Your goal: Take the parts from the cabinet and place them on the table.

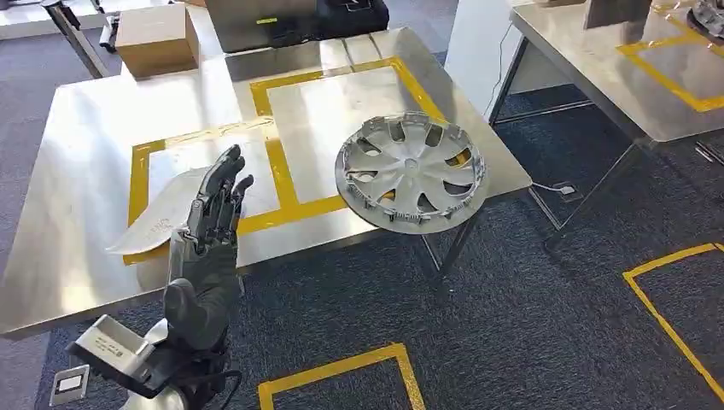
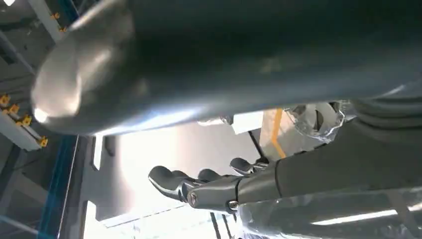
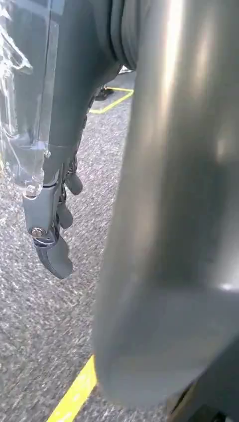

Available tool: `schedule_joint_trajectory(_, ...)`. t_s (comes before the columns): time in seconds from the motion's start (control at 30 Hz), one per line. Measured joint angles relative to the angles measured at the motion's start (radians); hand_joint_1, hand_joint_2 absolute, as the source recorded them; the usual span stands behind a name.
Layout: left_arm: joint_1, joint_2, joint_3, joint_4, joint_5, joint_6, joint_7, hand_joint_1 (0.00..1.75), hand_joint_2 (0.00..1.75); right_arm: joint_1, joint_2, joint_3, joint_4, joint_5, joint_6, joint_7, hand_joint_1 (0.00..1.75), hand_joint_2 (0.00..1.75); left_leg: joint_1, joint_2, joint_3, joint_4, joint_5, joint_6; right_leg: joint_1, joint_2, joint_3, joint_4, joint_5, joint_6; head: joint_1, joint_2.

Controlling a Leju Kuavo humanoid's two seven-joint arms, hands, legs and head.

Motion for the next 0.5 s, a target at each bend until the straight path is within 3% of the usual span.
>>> schedule_joint_trajectory(0.1, 0.001, 0.001, 0.000, 0.000, 0.000, -0.001, 0.000, 0.00, 0.00, 0.001, 0.000, 0.000, 0.000, 0.000, 0.000, 0.000, 0.00, 0.00, -0.005, 0.002, -0.019, 0.008, 0.012, 0.026, -0.002, -0.001, -0.002, -0.009, 0.024, 0.022, 0.004, 0.000)
schedule_joint_trajectory(0.13, 0.000, 0.001, 0.000, 0.001, 0.000, -0.002, 0.000, 0.00, 0.00, 0.001, 0.000, 0.000, 0.000, 0.000, 0.000, 0.000, 0.00, 0.00, 0.001, 0.006, -0.029, 0.002, 0.024, 0.045, -0.006, 0.000, -0.008, -0.005, 0.016, 0.029, 0.003, 0.000)
schedule_joint_trajectory(0.17, -0.001, 0.001, 0.000, 0.001, 0.000, -0.002, 0.000, 0.00, 0.00, 0.002, 0.000, 0.000, 0.000, 0.000, 0.000, 0.000, 0.00, 0.00, -0.001, 0.009, -0.040, 0.003, 0.032, 0.057, -0.005, 0.001, -0.016, 0.017, -0.028, 0.032, 0.008, 0.000)
schedule_joint_trajectory(0.23, -0.001, 0.001, 0.000, 0.001, 0.000, -0.003, 0.000, 0.00, 0.00, 0.002, 0.000, 0.000, 0.000, 0.000, 0.002, 0.000, 0.00, 0.00, -0.006, 0.009, -0.064, 0.003, 0.050, 0.070, -0.005, 0.002, -0.055, 0.155, -0.144, 0.034, 0.016, 0.000)
schedule_joint_trajectory(0.27, -0.001, 0.001, 0.000, 0.001, 0.000, -0.003, 0.000, 0.00, 0.00, 0.001, 0.000, 0.000, 0.000, 0.000, 0.002, 0.000, 0.00, 0.00, -0.010, 0.009, -0.077, 0.004, 0.059, 0.073, -0.005, 0.002, -0.076, 0.234, -0.185, 0.034, 0.017, 0.000)
schedule_joint_trajectory(0.3, 0.000, 0.001, 0.000, 0.001, 0.000, -0.003, 0.000, 0.00, 0.00, 0.001, 0.000, 0.000, 0.000, 0.000, 0.002, 0.000, 0.00, 0.00, -0.015, 0.009, -0.090, 0.005, 0.069, 0.074, -0.004, 0.002, -0.086, 0.295, -0.203, 0.033, 0.019, 0.000)
schedule_joint_trajectory(0.33, 0.000, 0.001, 0.000, 0.001, 0.001, -0.004, 0.000, 0.00, 0.00, 0.002, 0.000, 0.000, 0.000, 0.000, 0.002, 0.000, 0.00, 0.00, -0.019, 0.009, -0.102, 0.006, 0.076, 0.076, -0.002, 0.002, -0.079, 0.314, -0.190, 0.030, 0.019, 0.000)
schedule_joint_trajectory(0.37, 0.000, 0.001, 0.000, 0.001, 0.001, -0.004, 0.000, 0.00, 0.00, 0.001, 0.000, 0.000, 0.000, 0.000, 0.002, 0.000, 0.00, 0.00, -0.023, 0.009, -0.111, 0.009, 0.085, 0.076, 0.000, 0.002, -0.051, 0.290, -0.157, 0.023, 0.019, 0.000)
schedule_joint_trajectory(0.43, -0.001, 0.001, 0.000, 0.001, 0.002, -0.005, 0.000, 0.00, 0.00, -0.001, 0.000, 0.000, 0.000, 0.000, 0.002, 0.000, 0.00, 0.00, -0.029, 0.008, -0.131, 0.013, 0.099, 0.076, 0.010, 0.004, 0.063, 0.120, -0.087, 0.000, 0.021, 0.000)
schedule_joint_trajectory(0.47, -0.001, 0.001, 0.000, 0.001, 0.002, -0.005, 0.000, 0.00, 0.00, -0.002, -0.003, 0.000, 0.000, 0.000, 0.002, 0.000, 0.00, 0.00, -0.026, 0.009, -0.137, 0.015, 0.104, 0.074, 0.020, 0.010, 0.117, 0.031, -0.084, -0.017, 0.020, 0.000)
schedule_joint_trajectory(0.5, -0.002, 0.001, 0.000, 0.001, 0.002, -0.005, 0.000, 0.00, 0.00, -0.004, -0.006, 0.000, 0.000, 0.000, 0.002, 0.000, 0.00, 0.00, -0.032, 0.009, -0.145, 0.018, 0.110, 0.068, 0.023, 0.010, 0.145, -0.023, -0.100, -0.025, 0.018, 0.000)
